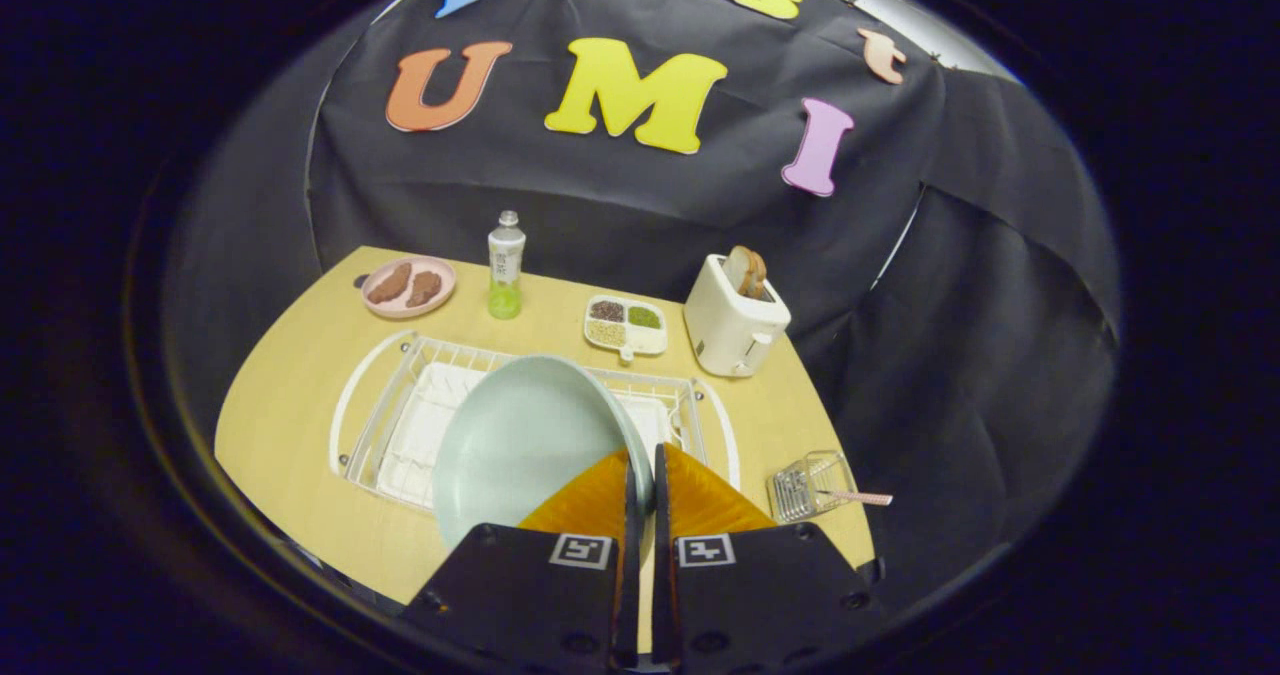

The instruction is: Take the plate from the dish rack, then take the spoon from the basket and place it into the plate.

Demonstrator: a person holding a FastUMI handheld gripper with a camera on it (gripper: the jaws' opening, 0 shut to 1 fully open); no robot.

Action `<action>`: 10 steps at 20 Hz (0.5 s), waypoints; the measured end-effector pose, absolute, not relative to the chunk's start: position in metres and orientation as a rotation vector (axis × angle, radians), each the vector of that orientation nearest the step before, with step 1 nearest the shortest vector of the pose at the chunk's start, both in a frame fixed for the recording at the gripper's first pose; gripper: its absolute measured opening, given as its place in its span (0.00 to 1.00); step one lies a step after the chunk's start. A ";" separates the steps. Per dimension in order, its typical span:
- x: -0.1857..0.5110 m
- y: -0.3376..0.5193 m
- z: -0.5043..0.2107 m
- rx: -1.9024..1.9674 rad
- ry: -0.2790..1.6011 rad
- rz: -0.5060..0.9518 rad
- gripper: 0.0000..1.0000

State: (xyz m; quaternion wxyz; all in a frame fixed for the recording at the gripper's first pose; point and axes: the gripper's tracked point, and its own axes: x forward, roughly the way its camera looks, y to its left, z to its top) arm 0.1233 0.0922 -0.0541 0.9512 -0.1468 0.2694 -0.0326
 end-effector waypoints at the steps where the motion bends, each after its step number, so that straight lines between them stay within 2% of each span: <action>1: 0.115 0.086 -0.064 -0.273 0.545 -0.038 0.11; 7: 0.068 0.036 -0.163 -0.135 0.582 0.089 0.11; 10: 0.063 0.014 -0.204 -0.064 0.617 0.088 0.11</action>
